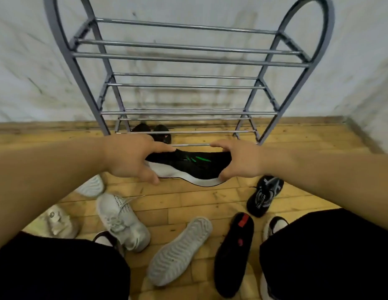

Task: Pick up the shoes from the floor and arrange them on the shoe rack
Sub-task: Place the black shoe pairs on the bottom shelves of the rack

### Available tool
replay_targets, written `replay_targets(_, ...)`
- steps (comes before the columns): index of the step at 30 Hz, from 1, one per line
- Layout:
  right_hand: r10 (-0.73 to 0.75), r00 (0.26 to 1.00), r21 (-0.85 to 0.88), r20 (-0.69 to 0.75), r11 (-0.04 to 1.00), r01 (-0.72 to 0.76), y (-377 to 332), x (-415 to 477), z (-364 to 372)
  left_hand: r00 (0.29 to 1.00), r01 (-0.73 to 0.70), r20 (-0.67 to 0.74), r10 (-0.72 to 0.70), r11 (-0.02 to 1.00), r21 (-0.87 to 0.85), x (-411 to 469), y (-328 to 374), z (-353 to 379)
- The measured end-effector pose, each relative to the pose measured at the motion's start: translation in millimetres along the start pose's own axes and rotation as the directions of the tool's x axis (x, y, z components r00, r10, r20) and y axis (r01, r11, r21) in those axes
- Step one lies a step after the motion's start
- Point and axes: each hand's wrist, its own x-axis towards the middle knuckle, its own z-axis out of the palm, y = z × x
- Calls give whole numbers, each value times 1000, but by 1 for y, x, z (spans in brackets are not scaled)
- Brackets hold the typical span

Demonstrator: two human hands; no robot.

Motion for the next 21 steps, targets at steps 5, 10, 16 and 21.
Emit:
replay_targets(5, -83, 991, -253, 106, 962, 107, -22, 8, 12, 994, 47, 96, -44, 998, -32, -7, -7, 2)
replay_targets(10, -181, 981, -322, 74, 926, 195, -50, 14, 17, 988, 112, 111, -112, 994, -1, -22, -15, -13)
replay_targets(16, -398, 904, -73, -157, 917, 391, -105, 23, -6, 906, 281, -244, -345, 923, -264, -127, -40, -88)
replay_targets(21, -357, 930, 39, -91, 932, 362, -202, 26, -20, 668, 298, -462, -584, 778, -552, -236, -72, -25)
